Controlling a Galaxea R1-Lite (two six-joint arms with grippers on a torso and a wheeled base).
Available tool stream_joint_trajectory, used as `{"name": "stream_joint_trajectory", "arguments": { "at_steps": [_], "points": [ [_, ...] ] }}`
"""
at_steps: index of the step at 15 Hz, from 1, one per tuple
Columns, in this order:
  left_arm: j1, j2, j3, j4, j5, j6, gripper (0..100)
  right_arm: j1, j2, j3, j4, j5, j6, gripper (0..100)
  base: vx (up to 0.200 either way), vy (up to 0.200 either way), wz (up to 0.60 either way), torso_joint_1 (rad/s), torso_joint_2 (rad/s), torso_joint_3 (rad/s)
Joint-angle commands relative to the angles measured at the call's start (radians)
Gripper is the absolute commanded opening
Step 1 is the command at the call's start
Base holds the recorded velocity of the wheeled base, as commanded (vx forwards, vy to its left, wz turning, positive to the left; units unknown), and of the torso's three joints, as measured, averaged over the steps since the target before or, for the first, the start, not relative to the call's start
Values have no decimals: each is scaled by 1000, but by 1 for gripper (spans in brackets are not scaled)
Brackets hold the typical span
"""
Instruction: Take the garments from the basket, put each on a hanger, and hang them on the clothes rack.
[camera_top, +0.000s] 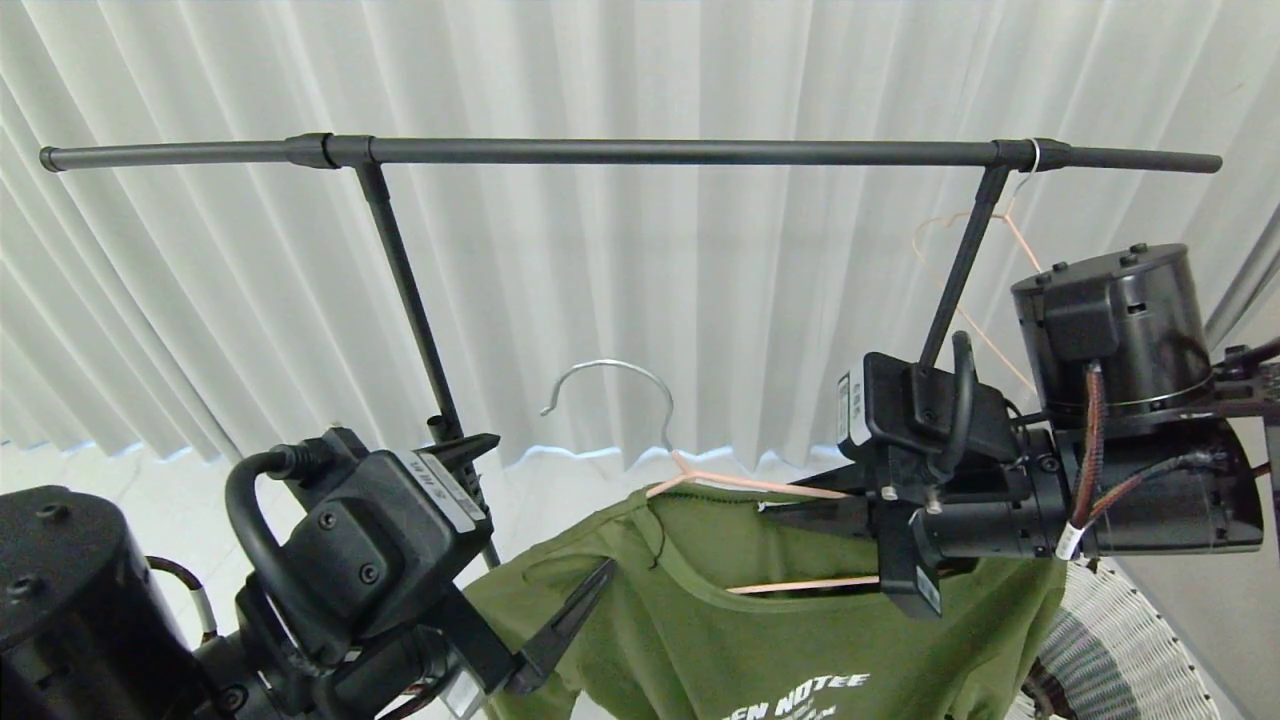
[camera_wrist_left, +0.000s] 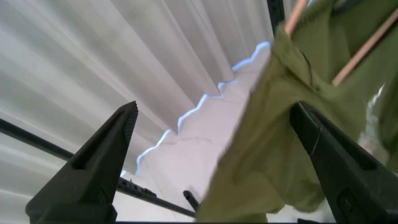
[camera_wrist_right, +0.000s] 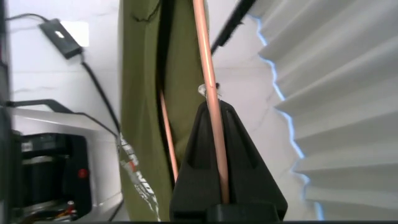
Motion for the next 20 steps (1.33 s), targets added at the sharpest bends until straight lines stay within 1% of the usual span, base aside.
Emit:
{"name": "stream_joint_trajectory", "arguments": {
  "at_steps": [1,3,6,8,9,10,11,12,13,15,17,20],
  "points": [
    [3,-7,19,-9,1,0,100,-51,-29,3,-1,3,-24,0,0,0,0,0,0,0],
    [28,-20,62,-20,2,-5,100,-86,-52,3,-1,9,-38,0,0,0,0,0,0,0],
    [143,-55,165,-21,2,-11,100,-109,-93,9,-4,10,-37,0,0,0,0,0,0,0],
    [253,-44,211,-20,-3,-16,100,-108,-124,38,-27,15,-35,0,0,0,0,0,0,0],
    [298,-27,222,-20,-30,-29,100,-106,-136,58,-50,15,-35,0,0,0,0,0,0,0],
    [341,-12,218,-21,-90,-59,100,-106,-147,76,-81,15,-34,0,0,0,0,0,0,0],
    [379,2,203,-20,-151,-69,100,-103,-156,92,-113,26,-29,0,0,0,0,0,0,0],
    [411,20,186,-20,-193,-66,100,-99,-164,96,-128,43,-27,0,0,0,0,0,0,0],
    [425,31,172,-20,-214,-65,100,-94,-173,101,-130,47,-27,0,0,0,0,0,0,0],
    [428,53,160,-20,-219,-66,100,-86,-182,98,-134,47,-26,0,0,0,0,0,0,0],
    [411,51,172,-20,-230,-63,100,-68,-192,99,-144,47,-18,0,0,0,0,0,0,0],
    [408,54,163,-20,-266,-68,100,-46,-202,96,-147,46,-17,0,0,0,0,0,0,0]
  ]
}}
